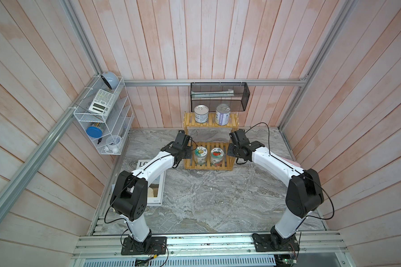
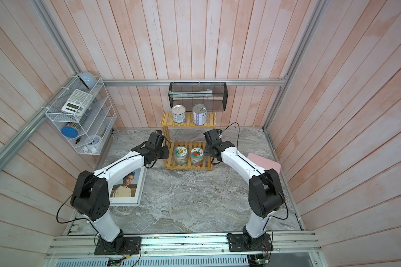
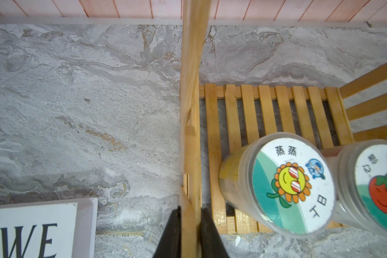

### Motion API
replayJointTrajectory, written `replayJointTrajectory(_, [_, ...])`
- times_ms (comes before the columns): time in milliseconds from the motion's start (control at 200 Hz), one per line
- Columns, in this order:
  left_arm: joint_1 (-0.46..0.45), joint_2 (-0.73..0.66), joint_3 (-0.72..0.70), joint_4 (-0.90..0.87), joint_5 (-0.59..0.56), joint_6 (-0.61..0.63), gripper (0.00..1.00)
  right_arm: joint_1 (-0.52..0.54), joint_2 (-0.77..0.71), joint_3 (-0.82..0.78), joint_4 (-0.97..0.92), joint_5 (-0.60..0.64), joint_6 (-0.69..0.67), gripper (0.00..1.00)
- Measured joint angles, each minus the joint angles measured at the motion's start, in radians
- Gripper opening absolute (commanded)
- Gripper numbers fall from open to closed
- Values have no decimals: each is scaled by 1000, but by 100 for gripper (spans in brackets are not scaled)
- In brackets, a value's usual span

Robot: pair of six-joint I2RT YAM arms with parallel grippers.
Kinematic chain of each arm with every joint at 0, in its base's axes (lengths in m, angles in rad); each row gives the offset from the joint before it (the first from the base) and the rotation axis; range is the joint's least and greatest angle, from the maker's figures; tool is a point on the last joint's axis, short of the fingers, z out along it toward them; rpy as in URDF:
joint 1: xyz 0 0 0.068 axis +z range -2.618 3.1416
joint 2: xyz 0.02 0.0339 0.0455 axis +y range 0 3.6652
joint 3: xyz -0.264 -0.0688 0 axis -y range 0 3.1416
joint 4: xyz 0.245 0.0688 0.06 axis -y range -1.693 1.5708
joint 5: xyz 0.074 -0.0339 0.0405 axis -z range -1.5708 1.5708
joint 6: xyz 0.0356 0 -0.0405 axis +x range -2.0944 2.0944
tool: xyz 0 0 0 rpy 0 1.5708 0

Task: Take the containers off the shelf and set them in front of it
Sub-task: Move the shelf to the center of the board.

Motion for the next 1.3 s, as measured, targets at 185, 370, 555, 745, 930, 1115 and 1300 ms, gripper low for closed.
replayJointTrajectory(185, [-44, -55, -64, -2, -47, -35, 0, 0, -49, -51, -8, -19, -14, 0])
replayJointTrajectory(370, [-82, -102, -121, 1, -75, -66, 0, 1, -115, -126, 3, -31, -16, 0])
replayJointTrajectory(555, [-113, -132, -157, 5, -101, -91, 0, 2, -165, -187, 31, -35, -25, 0])
replayJointTrajectory(745, [-147, -151, -181, 7, -134, -113, 0, 2, -204, -229, 37, -32, -31, 0])
replayJointTrajectory(930, [-161, -162, -193, 8, -150, -126, 0, 2, -217, -241, 40, -32, -35, 0])
replayJointTrajectory(1115, [-163, -162, -193, 6, -157, -127, 8, 2, -217, -243, 41, -32, -39, 10])
replayJointTrajectory(1300, [-167, -167, -199, -3, -156, -125, 26, 2, -218, -246, 47, -31, -37, 24])
